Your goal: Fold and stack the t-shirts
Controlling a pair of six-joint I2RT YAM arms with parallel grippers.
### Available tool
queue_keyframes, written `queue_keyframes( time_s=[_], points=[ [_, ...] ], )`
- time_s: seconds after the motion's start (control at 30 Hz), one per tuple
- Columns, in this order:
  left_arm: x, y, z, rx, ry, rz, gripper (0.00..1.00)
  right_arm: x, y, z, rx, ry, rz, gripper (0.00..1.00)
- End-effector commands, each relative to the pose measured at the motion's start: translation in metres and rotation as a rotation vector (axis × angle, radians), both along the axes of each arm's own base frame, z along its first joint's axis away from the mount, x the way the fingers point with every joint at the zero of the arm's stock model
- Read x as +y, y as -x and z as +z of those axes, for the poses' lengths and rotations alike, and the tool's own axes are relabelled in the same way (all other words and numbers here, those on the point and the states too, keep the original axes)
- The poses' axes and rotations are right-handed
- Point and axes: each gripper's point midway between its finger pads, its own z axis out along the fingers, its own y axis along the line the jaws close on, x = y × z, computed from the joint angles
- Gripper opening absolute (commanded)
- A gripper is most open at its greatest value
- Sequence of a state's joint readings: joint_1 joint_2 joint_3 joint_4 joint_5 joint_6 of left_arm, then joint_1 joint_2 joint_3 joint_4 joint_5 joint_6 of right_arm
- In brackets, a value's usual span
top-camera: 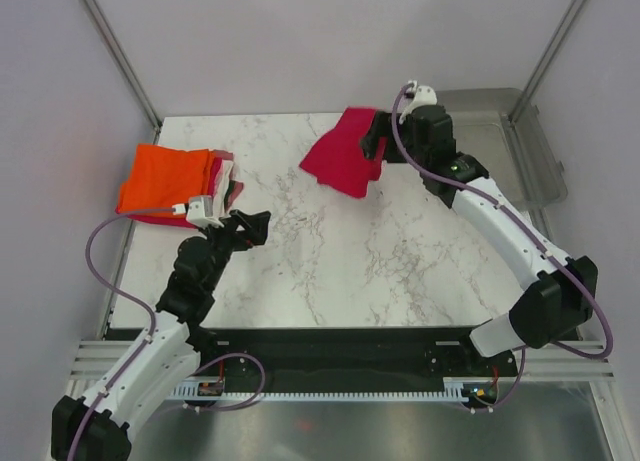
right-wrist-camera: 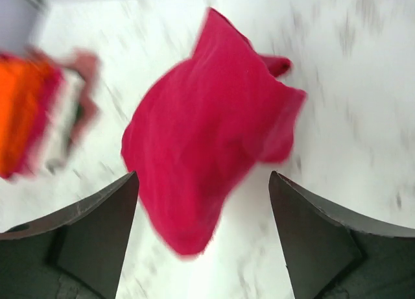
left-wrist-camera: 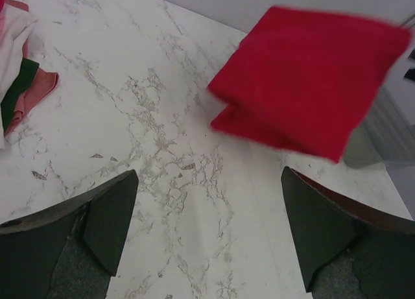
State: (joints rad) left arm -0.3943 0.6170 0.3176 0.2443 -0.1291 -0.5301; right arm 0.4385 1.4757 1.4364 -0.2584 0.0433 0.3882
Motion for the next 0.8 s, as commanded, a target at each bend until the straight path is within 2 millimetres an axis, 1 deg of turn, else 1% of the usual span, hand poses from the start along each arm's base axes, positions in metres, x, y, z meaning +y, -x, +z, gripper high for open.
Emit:
queue_keyframes(
  time_s=[0.0, 0.03, 0.07, 0.1, 0.13, 0.17, 0.2, 0.23, 0.27, 0.3, 0.33, 0.37, 0.4, 0.43, 0.47, 0.5, 0.53, 0.6, 0.63, 0.67, 0.7, 0.73, 0.77],
  points=[
    [-0.002, -0.005, 0.003, -0.019, -0.029, -0.013, 1.00, -0.012, 0.045, -0.108, 0.287, 0.110, 0.047, 0.89],
    [-0.009, -0.005, 0.005, -0.015, -0.030, -0.045, 1.00, -0.017, 0.049, -0.115, 0.292, 0.129, 0.037, 0.87],
    [-0.014, -0.009, -0.003, 0.017, -0.043, -0.065, 1.00, -0.026, 0.050, -0.121, 0.292, 0.160, 0.007, 0.86],
    [-0.019, -0.011, -0.007, 0.036, -0.053, -0.089, 1.00, -0.035, 0.054, -0.133, 0.321, 0.196, -0.018, 0.84],
    [-0.027, -0.013, -0.001, 0.034, -0.055, -0.126, 1.00, -0.052, 0.051, -0.139, 0.327, 0.245, -0.081, 0.77],
    [-0.035, -0.017, -0.017, 0.090, -0.072, -0.162, 0.98, -0.061, 0.050, -0.146, 0.347, 0.269, -0.110, 0.75],
    [-0.040, -0.019, -0.021, 0.110, -0.080, -0.183, 0.97, -0.069, 0.049, -0.152, 0.363, 0.282, -0.136, 0.72],
    [-0.046, -0.022, -0.018, 0.118, -0.082, -0.210, 0.96, -0.083, 0.045, -0.155, 0.375, 0.277, -0.175, 0.66],
    [-0.049, -0.026, -0.024, 0.146, -0.089, -0.219, 0.96, -0.088, 0.042, -0.157, 0.384, 0.271, -0.189, 0.66],
    [-0.053, -0.030, -0.040, 0.199, -0.107, -0.228, 0.96, -0.092, 0.039, -0.160, 0.392, 0.268, -0.199, 0.66],
    [-0.055, -0.038, -0.037, 0.213, -0.107, -0.222, 0.96, -0.099, 0.036, -0.160, 0.395, 0.261, -0.214, 0.66],
    [-0.055, -0.040, -0.048, 0.266, -0.118, -0.215, 0.96, -0.099, 0.035, -0.160, 0.396, 0.257, -0.213, 0.67],
    [-0.056, -0.044, -0.067, 0.337, -0.138, -0.211, 0.96, -0.098, 0.033, -0.160, 0.396, 0.255, -0.207, 0.67],
    [-0.059, -0.055, -0.059, 0.344, -0.133, -0.201, 0.96, -0.096, 0.032, -0.160, 0.397, 0.251, -0.199, 0.68],
    [-0.059, -0.055, -0.070, 0.407, -0.146, -0.199, 0.95, -0.094, 0.033, -0.162, 0.404, 0.246, -0.186, 0.69],
    [-0.062, -0.059, -0.076, 0.441, -0.152, -0.205, 0.91, -0.090, 0.032, -0.165, 0.411, 0.235, -0.170, 0.69],
    [-0.068, -0.068, -0.081, 0.472, -0.160, -0.217, 0.85, -0.088, 0.033, -0.166, 0.412, 0.230, -0.164, 0.70],
    [-0.070, -0.072, -0.096, 0.543, -0.163, -0.209, 0.79, -0.085, 0.034, -0.168, 0.409, 0.212, -0.151, 0.70],
    [-0.075, -0.078, -0.105, 0.574, -0.159, -0.217, 0.77, -0.084, 0.034, -0.168, 0.404, 0.207, -0.145, 0.70],
    [-0.077, -0.083, -0.109, 0.588, -0.158, -0.215, 0.77, -0.083, 0.035, -0.164, 0.388, 0.197, -0.143, 0.70],
    [-0.077, -0.083, -0.115, 0.622, -0.166, -0.210, 0.74, -0.083, 0.037, -0.166, 0.391, 0.194, -0.137, 0.69],
    [-0.080, -0.091, -0.122, 0.647, -0.167, -0.200, 0.74, -0.083, 0.038, -0.166, 0.388, 0.192, -0.136, 0.69],
    [-0.081, -0.095, -0.125, 0.660, -0.170, -0.197, 0.74, -0.084, 0.039, -0.166, 0.386, 0.190, -0.138, 0.69]
  ],
)
